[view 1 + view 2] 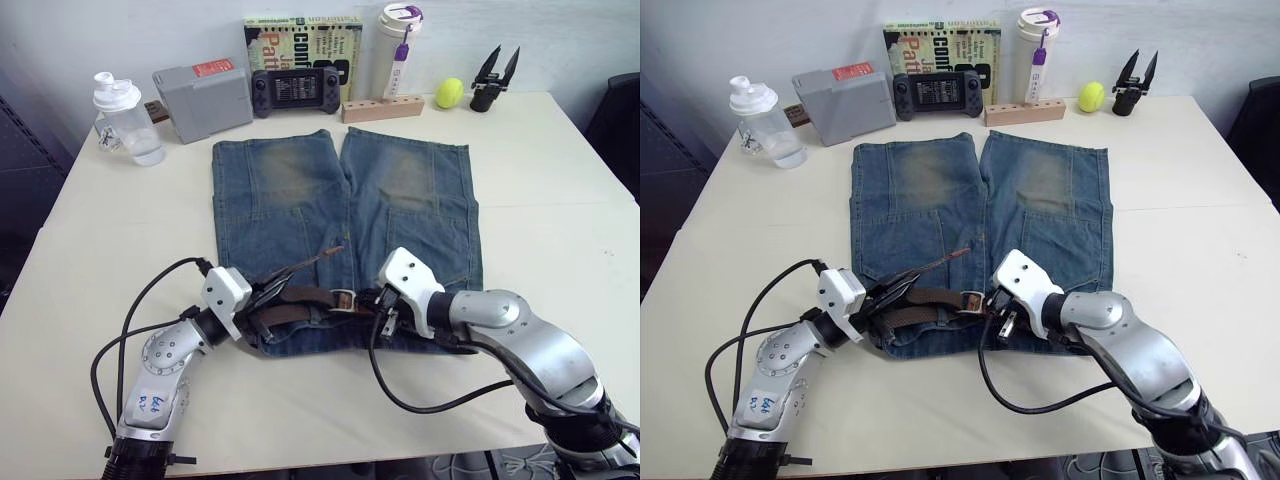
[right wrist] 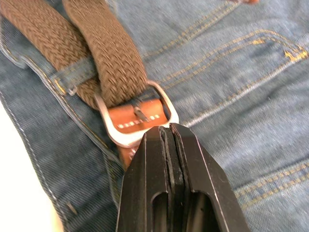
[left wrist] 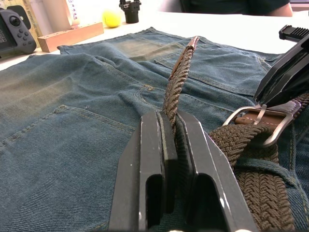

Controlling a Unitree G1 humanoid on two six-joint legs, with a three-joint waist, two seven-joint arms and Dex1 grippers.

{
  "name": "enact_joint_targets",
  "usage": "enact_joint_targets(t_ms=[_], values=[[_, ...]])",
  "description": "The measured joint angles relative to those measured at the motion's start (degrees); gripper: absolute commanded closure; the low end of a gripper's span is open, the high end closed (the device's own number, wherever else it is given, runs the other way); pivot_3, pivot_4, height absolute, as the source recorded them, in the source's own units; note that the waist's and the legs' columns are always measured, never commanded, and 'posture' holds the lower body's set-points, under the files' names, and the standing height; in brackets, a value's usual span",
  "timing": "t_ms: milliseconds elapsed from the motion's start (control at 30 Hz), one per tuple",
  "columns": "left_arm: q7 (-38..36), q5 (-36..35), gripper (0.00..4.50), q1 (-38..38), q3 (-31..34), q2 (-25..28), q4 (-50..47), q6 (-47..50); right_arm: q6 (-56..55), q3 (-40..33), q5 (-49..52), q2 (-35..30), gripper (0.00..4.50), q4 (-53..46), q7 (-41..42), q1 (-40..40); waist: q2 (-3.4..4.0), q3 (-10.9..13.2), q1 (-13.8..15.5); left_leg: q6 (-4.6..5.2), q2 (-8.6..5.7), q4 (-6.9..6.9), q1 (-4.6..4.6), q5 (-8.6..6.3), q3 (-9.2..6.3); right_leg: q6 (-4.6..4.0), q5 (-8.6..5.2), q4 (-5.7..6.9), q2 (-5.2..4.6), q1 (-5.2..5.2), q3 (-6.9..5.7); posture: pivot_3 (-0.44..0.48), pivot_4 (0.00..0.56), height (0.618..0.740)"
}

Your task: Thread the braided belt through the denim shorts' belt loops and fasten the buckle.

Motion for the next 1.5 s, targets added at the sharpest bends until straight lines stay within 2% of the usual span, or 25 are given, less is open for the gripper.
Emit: enact_joint_targets(t_ms=[467, 833, 1100, 1267, 1500], values=[[0.08, 0.11, 4.5, -0.16, -0.59, -0.01, 0.05, -0.01, 0.38, 2.54, 0.02, 2.32, 4.42, 0.0, -1.41, -2.31, 0.0, 0.0, 0.03, 0.0, 0.0, 0.0, -0.01, 0.0, -0.01, 0.0, 0.0, 0.0, -0.01, 0.0, -0.01, 0.0, 0.15, 0.722], [0.09, 0.37, 4.5, -0.58, -0.73, 0.0, 0.4, 0.02, 0.73, 7.24, -1.19, 5.06, 4.42, 0.49, -2.75, -4.91, 0.0, 0.0, -0.02, 0.0, 0.0, 0.0, -0.02, 0.0, -0.03, 0.0, 0.0, -0.01, -0.01, 0.0, -0.02, 0.0, 0.15, 0.722], [-0.18, 0.73, 4.5, -0.54, -0.72, 0.78, 0.41, -0.16, 0.93, 5.22, -0.34, 4.01, 4.42, 0.87, -2.34, -4.91, 0.01, 0.0, -0.06, 0.0, 0.0, 0.0, -0.02, 0.0, -0.01, 0.0, 0.0, -0.01, -0.01, -0.01, -0.01, 0.0, 0.15, 0.722], [-0.79, 1.34, 4.5, -0.79, -0.89, 1.5, 0.91, -1.67, 0.07, 0.3, 3.39, 4.23, 4.42, 3.08, 0.85, -6.36, 0.01, 0.01, -0.13, 0.01, 0.01, 0.0, -0.02, 0.0, -0.01, 0.0, 0.0, 0.0, 0.01, -0.01, -0.01, 0.0, 0.15, 0.722], [-1.31, 1.99, 4.5, -1.04, -1.22, 1.88, 2.45, -4.03, -4.75, -1.36, 7.29, -1.9, 4.42, 14.16, 14.07, -10.1, 0.01, 0.01, -0.13, 0.09, -0.01, 0.01, -0.01, -0.05, 0.04, 0.0, 0.0, -0.01, -0.01, -0.01, 0.0, 0.0, 0.15, 0.722]])
